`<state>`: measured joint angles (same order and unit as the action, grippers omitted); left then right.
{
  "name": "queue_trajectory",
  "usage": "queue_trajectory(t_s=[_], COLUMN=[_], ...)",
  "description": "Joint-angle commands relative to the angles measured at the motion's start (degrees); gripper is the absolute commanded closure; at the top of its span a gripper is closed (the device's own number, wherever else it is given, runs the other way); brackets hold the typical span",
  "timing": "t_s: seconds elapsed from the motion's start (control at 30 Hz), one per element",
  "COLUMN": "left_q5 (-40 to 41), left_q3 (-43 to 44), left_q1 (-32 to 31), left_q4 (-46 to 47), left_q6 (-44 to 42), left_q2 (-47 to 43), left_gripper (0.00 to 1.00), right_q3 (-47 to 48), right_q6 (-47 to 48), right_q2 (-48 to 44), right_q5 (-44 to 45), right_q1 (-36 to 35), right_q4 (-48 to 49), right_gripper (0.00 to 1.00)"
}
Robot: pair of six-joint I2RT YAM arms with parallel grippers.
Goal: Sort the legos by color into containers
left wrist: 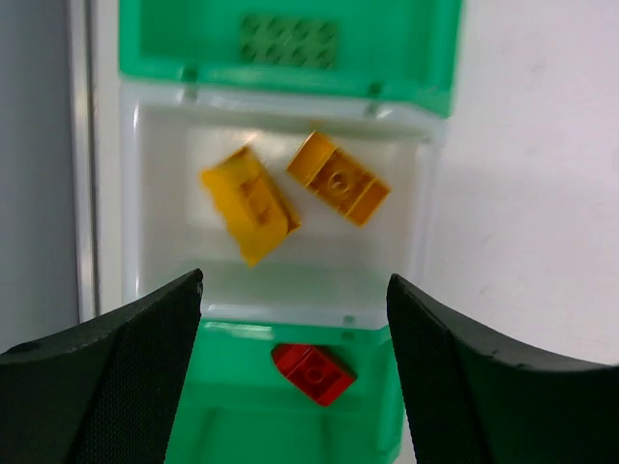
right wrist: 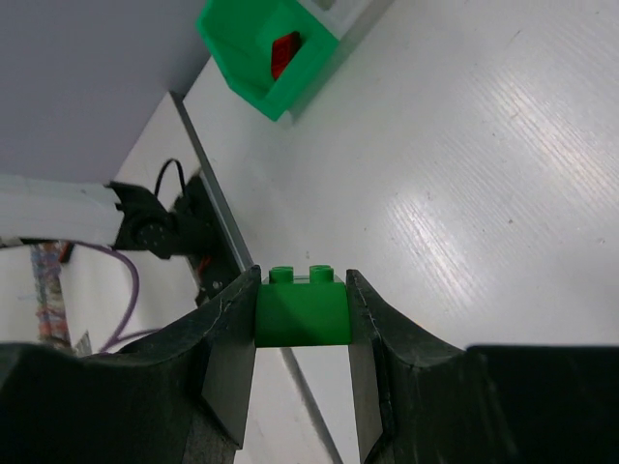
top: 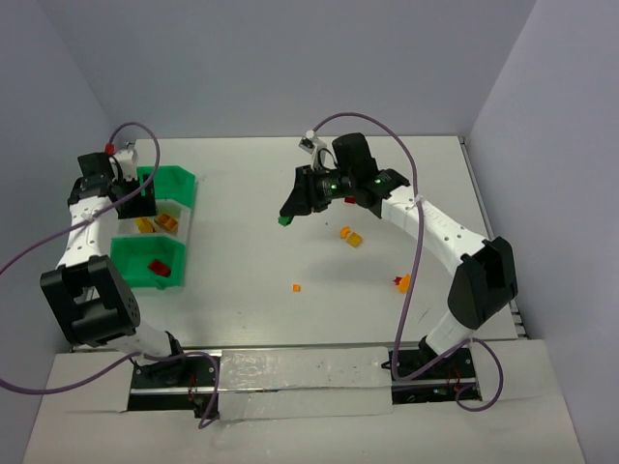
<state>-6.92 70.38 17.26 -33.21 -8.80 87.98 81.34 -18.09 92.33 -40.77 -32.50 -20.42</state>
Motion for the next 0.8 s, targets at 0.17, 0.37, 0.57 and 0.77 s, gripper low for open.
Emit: queue_trajectory(t_s=[0.17, 0.37, 0.57, 0.77], left_q5=[-45.9, -49.0, -45.8, -43.5], left_q3=[-1.1, -11.6, -13.6, -10.8], left_q1=[-3.4, -16.6, -24.0, -31.1], left_q4=[3.8, 16.6, 21.8, 18.8], left_q6=[-2.6, 7.0, 16.8, 15.3], left_q2=[-14.8, -24.3, -25.1, -22.2], left_gripper=[0.16, 0.16, 0.15, 0.14], right_q3=[0.2, -4.9, -7.7, -6.6], right_q6=[-21.4, -41.7, -51.2, -53.1], right_q2=[3.2, 5.1, 5.3, 6.6], right_q5=[-2.2, -5.6, -4.7, -4.7], right_q1=[1.2, 1.3, 1.3, 1.3], right_q4=[12.1, 24.3, 29.9, 30.2], right_gripper=[1.0, 1.0, 1.0, 1.0])
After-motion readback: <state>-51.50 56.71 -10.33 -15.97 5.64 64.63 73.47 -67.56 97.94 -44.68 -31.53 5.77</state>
